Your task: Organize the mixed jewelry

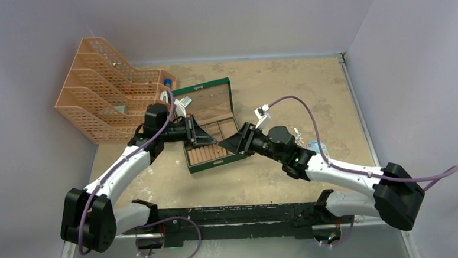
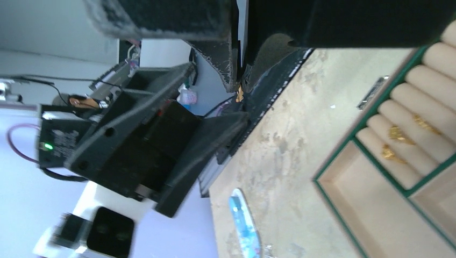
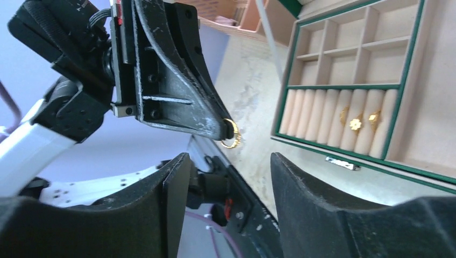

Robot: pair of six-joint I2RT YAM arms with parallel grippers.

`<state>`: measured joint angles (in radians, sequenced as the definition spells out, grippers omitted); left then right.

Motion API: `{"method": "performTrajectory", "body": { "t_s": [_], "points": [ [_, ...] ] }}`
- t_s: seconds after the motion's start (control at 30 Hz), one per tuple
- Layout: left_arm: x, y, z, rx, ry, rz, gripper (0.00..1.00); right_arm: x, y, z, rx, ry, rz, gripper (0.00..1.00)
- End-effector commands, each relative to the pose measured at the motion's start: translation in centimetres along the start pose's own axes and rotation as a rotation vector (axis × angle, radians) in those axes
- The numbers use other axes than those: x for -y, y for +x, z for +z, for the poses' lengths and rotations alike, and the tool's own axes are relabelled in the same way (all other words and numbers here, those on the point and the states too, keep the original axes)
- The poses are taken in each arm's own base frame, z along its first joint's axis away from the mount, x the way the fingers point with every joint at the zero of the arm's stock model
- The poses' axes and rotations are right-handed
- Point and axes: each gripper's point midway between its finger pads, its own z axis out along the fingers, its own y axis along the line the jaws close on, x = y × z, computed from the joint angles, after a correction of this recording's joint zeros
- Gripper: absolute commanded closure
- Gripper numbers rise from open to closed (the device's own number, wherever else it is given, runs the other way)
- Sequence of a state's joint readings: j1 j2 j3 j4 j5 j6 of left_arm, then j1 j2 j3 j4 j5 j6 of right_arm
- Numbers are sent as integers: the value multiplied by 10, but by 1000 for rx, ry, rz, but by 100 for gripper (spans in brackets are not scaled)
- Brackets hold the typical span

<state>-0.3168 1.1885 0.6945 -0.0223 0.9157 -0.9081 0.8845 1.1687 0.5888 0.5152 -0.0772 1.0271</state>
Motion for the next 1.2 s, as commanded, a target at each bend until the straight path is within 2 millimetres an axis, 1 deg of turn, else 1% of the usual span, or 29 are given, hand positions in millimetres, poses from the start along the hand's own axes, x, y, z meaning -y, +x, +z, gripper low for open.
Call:
{"method": "performTrajectory", "body": {
  "t_s": [0.0,0.1,0.2,0.27,0.33,0.47,0.53,0.73,0.83,1.1,1.17],
  "points": [
    [66,-1,-18,-38,173,116,100,-47,-19,-16,70,-217,99,38],
    [88,5,-27,-77,239,136,100,-66,-21,-26,76,-322,121,38],
    [105,12,-36,-110,297,159,100,-101,-23,-37,49,-487,91,40],
    [115,14,-41,-121,323,180,100,-122,-29,-44,51,-570,72,43],
    [124,15,-46,-124,341,203,100,-131,-32,-46,48,-591,75,48],
    [133,16,-51,-121,356,222,100,-135,-35,-53,64,-614,99,59],
    [134,17,-51,-124,360,221,100,-136,-36,-55,68,-622,105,63],
    [132,18,-51,-126,366,214,100,-133,-35,-49,58,-598,107,74],
    [131,17,-50,-122,363,209,100,-133,-34,-49,53,-599,105,76],
    [126,16,-47,-118,358,196,100,-129,-30,-42,35,-589,99,75],
    [126,16,-47,-117,357,192,100,-128,-28,-41,28,-589,94,76]
  ]
}}
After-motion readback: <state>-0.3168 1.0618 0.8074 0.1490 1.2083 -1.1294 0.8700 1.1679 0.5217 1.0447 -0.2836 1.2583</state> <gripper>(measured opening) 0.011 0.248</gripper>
